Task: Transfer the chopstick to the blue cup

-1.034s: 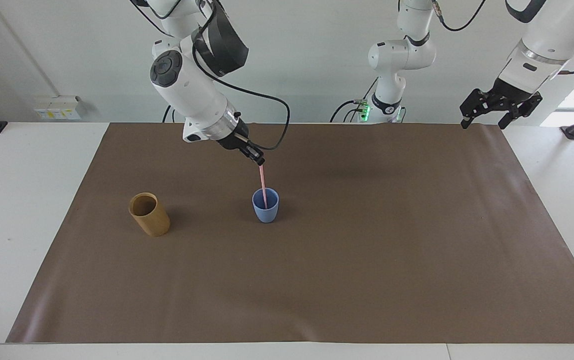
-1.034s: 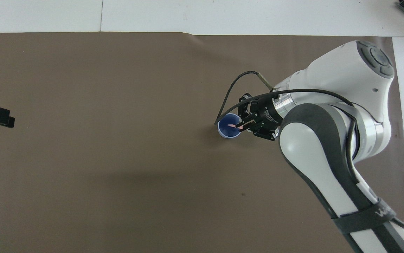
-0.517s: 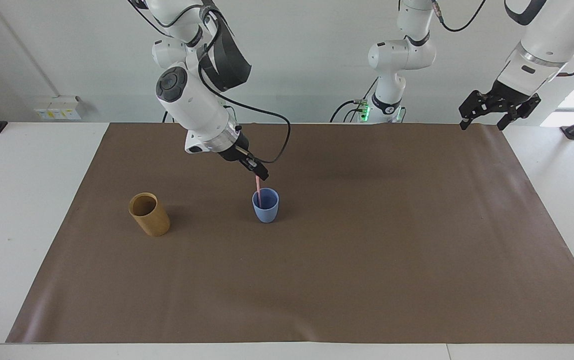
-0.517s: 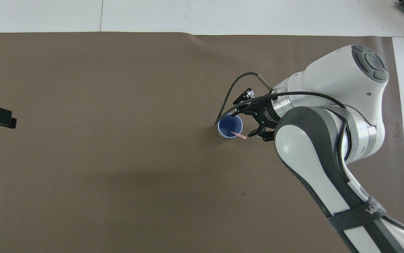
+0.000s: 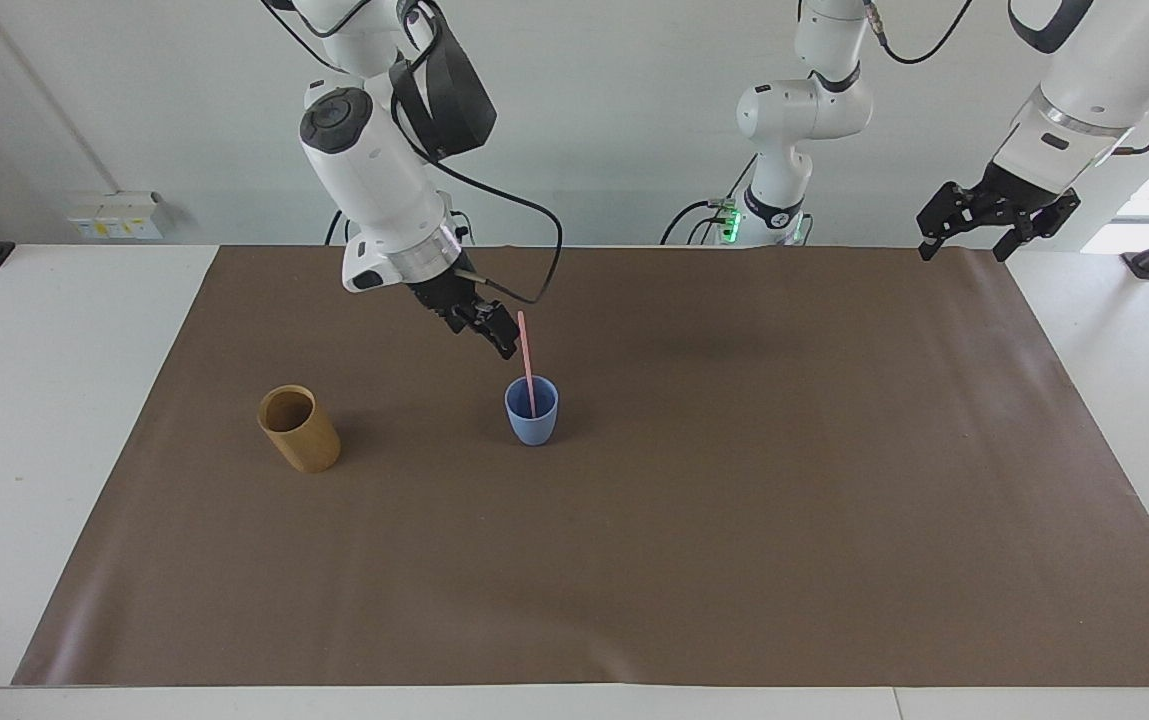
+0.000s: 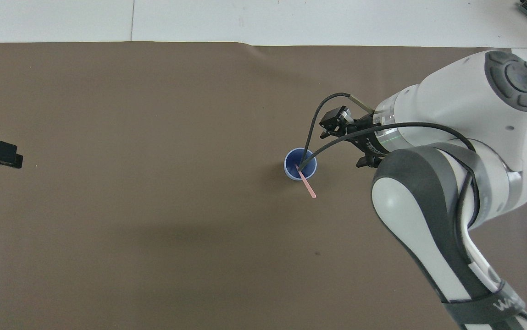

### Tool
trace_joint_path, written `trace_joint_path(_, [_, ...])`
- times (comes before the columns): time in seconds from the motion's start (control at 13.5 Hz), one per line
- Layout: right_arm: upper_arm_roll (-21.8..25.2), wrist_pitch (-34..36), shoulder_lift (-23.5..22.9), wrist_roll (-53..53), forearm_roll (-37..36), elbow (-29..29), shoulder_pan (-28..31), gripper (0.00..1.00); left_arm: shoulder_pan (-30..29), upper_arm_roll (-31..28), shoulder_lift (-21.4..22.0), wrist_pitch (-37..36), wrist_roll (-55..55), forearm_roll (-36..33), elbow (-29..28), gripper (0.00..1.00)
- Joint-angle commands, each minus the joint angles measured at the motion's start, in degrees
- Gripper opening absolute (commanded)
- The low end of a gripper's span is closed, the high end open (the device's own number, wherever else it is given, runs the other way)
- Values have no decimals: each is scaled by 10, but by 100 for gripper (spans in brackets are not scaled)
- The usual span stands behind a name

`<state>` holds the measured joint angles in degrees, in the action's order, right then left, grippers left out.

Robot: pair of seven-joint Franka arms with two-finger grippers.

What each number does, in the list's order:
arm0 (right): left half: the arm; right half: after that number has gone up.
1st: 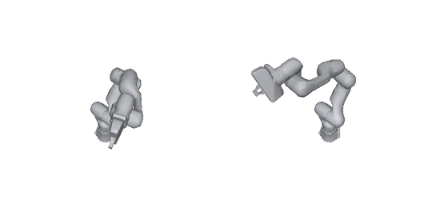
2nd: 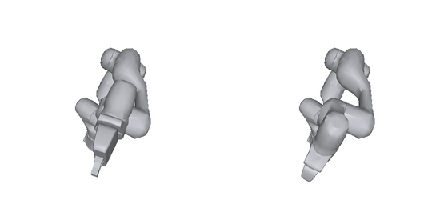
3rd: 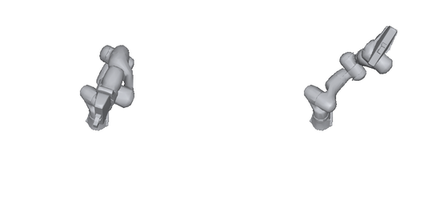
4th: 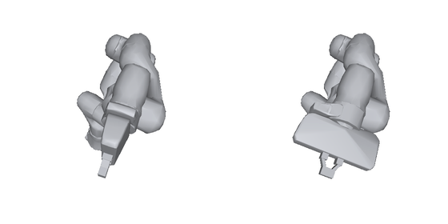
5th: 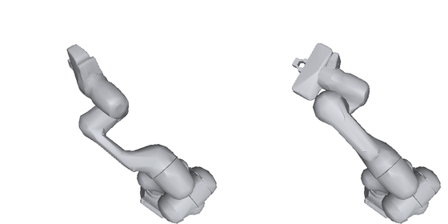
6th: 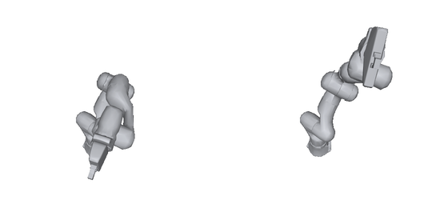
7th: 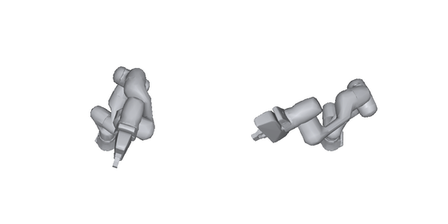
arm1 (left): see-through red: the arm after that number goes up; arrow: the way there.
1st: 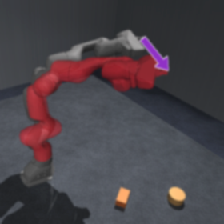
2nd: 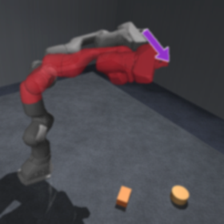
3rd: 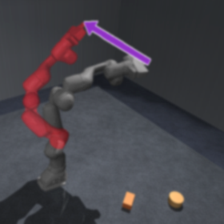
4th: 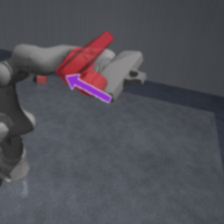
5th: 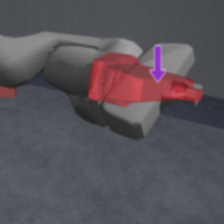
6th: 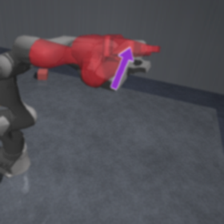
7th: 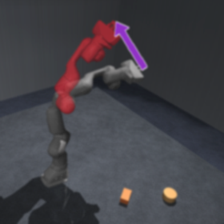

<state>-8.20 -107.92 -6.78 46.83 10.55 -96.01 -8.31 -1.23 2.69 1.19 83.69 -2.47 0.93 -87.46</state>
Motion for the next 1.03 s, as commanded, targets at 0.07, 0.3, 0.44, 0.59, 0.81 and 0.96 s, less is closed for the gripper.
trace_joint_path(0.07, [-1, 58, 55, -158, -31, -8, 71, 100, -8, 3, 10, 10, -5, 7, -12, 100])
trace_joint_path(0.3, [-1, 113, 100, -303, -75, -8, 106, 100, -11, 3, 10, 9, -5, 7, -11, 100])
trace_joint_path(0.44, [5, 131, 109, -377, -116, 6, 109, 100, -9, 3, 10, 9, -5, 7, -11, 100])
trace_joint_path(0.59, [-1, 210, 98, -380, -138, 74, 110, 100, -10, 3, 10, 9, -5, 7, -12, 100])
trace_joint_path(0.81, [2, 273, 64, -380, -134, 149, 111, 100, -10, 3, 10, 9, -5, 7, -11, 100])
trace_joint_path(0.96, [3, 273, 63, -378, -123, 150, 113, 100, -10, 3, 10, 9, -5, 7, -12, 100])
